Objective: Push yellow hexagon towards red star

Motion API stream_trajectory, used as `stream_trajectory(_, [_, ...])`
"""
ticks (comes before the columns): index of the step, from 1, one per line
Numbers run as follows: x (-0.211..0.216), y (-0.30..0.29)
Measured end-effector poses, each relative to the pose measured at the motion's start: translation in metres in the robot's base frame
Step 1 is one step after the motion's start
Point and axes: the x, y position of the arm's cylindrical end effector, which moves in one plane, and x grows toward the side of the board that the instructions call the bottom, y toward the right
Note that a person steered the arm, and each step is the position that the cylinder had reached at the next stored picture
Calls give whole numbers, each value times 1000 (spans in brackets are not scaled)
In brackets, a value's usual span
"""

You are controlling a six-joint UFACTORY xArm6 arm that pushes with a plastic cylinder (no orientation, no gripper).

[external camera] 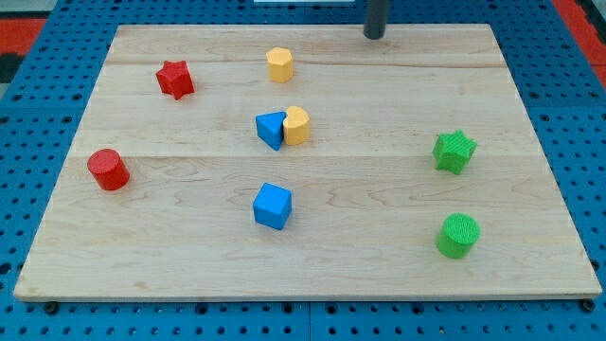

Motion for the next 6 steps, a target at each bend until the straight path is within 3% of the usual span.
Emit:
stream_trajectory(2, [19, -6])
stream_trajectory(5, [76, -211])
stream_trajectory(6, [66, -210])
